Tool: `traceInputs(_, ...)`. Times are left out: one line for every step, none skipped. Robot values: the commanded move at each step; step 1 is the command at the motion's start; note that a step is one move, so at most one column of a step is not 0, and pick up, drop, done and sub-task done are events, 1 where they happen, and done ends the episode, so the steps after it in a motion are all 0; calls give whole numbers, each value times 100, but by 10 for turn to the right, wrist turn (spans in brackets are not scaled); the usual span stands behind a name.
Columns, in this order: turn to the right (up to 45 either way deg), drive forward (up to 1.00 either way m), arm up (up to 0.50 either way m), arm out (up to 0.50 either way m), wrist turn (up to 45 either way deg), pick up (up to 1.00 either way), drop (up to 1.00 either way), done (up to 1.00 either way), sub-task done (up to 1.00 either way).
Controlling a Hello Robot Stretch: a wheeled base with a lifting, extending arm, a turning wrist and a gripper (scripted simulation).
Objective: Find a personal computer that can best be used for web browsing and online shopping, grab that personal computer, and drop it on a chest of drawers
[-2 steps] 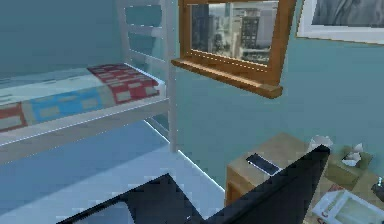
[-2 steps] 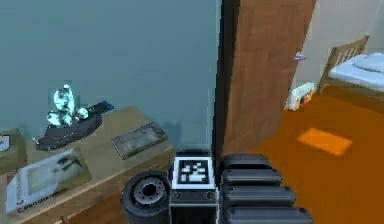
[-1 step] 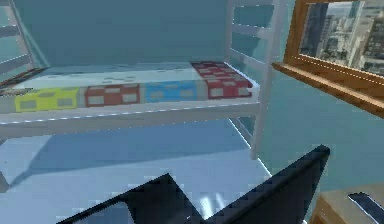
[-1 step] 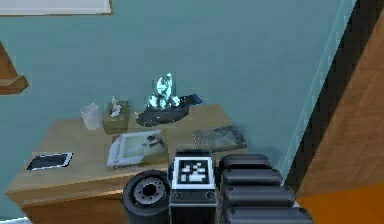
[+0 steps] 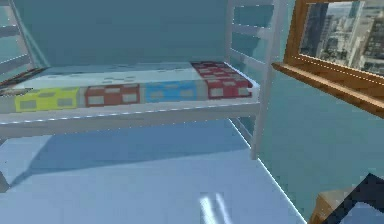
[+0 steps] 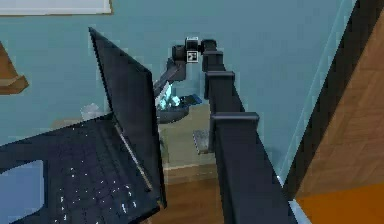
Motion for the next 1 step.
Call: traceInputs(0,0,0,0,450,0,0,0,0)
